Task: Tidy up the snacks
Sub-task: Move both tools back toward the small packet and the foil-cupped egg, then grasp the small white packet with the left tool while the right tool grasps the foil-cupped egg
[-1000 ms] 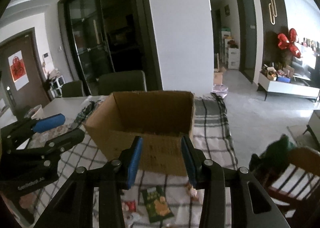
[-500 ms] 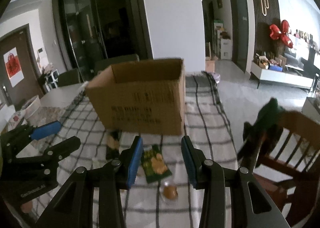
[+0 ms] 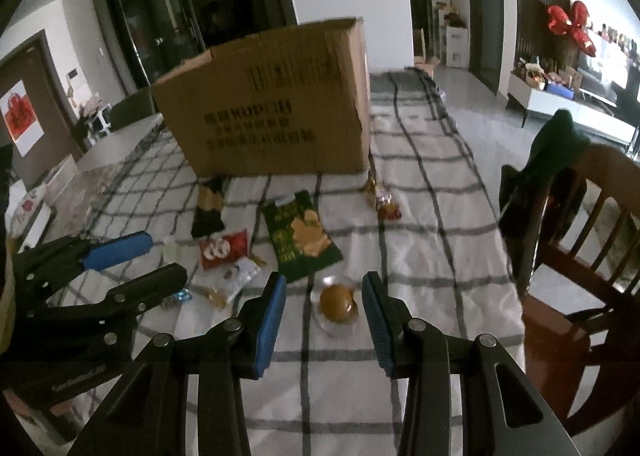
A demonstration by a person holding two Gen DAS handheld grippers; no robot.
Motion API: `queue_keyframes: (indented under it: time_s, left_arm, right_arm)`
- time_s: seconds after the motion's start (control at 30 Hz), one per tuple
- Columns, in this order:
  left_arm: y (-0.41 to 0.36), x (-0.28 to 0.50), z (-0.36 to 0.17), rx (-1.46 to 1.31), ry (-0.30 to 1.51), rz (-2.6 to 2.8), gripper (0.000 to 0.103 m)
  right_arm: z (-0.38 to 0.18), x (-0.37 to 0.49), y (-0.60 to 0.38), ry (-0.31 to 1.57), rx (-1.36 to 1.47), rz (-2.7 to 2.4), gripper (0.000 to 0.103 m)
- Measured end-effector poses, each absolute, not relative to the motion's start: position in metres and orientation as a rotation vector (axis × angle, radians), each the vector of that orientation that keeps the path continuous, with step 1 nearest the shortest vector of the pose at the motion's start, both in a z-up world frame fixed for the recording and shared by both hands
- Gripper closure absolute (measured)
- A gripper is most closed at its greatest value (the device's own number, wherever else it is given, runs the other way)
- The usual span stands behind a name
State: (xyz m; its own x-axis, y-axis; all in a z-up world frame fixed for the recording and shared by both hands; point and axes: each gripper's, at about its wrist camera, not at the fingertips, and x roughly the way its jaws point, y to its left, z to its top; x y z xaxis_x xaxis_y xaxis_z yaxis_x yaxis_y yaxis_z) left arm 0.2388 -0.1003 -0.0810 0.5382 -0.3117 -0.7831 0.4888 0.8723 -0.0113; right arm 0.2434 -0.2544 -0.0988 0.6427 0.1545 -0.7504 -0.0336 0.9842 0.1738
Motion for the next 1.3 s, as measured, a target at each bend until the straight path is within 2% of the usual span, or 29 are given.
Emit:
queue_keyframes:
  time_s: [0.17, 0.27, 0.5, 0.57, 0.77, 0.93, 1.3]
  left_arm:
    - [-0.105, 0.246, -0.095, 0.195, 0.932, -0.522, 0.063]
    - [-0.109, 0.252, -0.101, 0.189, 0.948, -0.527, 0.065]
    - [-0.116, 0.263, -0.113, 0.188, 0.979, -0.533, 0.072]
    - [-0.118, 0.265, -0.115, 0.186, 0.986, -0.534, 0.072]
    - [-0.12, 0.272, -0.121, 0.184, 0.997, -0.525, 0.076]
    - [-0.122, 0.275, -0.121, 0.186, 0.994, -0.52, 0.083]
    - [-0.121, 0.261, -0.101, 0.162, 0.949, -0.527, 0.084]
  right_arm:
    - [-0.111, 0.248, -0.255, 0.898, 0.165, 0.122, 0.063]
    - [-0.118, 0.25, -0.254, 0.921, 0.172, 0.128, 0.068]
    - [-0.128, 0.254, -0.257, 0.943, 0.194, 0.122, 0.068]
    - [-0.131, 0.256, -0.257, 0.954, 0.203, 0.129, 0.075]
    - [-0.135, 0.262, -0.257, 0.965, 0.201, 0.123, 0.075]
    - [-0.135, 0.264, -0.257, 0.963, 0.196, 0.126, 0.077]
    - [-0.123, 0.256, -0.256, 0.926, 0.195, 0.136, 0.077]
